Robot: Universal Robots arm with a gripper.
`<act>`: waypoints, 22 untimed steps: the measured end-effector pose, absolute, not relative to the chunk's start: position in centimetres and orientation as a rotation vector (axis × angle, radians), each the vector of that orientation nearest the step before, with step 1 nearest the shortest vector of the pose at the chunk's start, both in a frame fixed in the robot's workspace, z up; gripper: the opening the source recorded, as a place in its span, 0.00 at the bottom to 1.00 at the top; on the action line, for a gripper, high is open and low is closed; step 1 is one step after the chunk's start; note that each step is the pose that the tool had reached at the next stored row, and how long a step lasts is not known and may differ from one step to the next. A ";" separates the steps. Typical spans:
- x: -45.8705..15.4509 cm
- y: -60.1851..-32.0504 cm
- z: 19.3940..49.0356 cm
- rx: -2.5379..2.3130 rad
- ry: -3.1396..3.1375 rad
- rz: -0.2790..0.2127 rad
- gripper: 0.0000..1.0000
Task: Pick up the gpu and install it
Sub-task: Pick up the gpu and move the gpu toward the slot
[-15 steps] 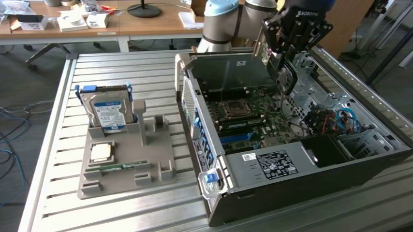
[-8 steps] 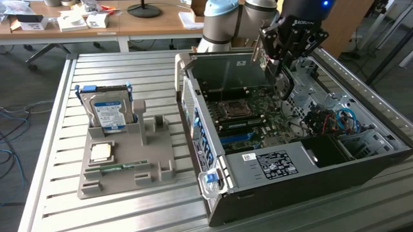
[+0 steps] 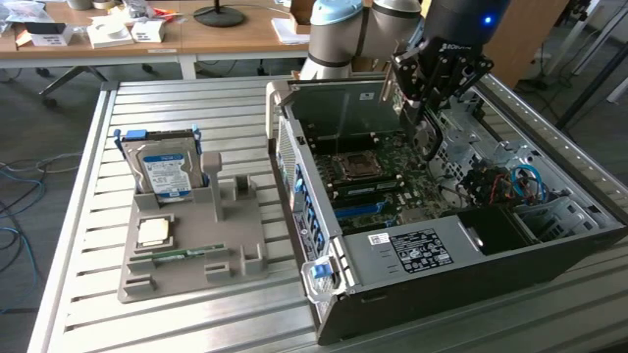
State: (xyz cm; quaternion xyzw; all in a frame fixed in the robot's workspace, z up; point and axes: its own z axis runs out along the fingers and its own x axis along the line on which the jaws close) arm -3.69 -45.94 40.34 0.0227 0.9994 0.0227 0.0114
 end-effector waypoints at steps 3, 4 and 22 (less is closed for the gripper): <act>-3.7 -45.9 39.8 0.071 3.117 0.071 0.26; -3.7 -45.9 39.6 0.071 3.117 0.071 0.26; -2.2 -45.9 39.5 0.047 3.119 0.071 0.26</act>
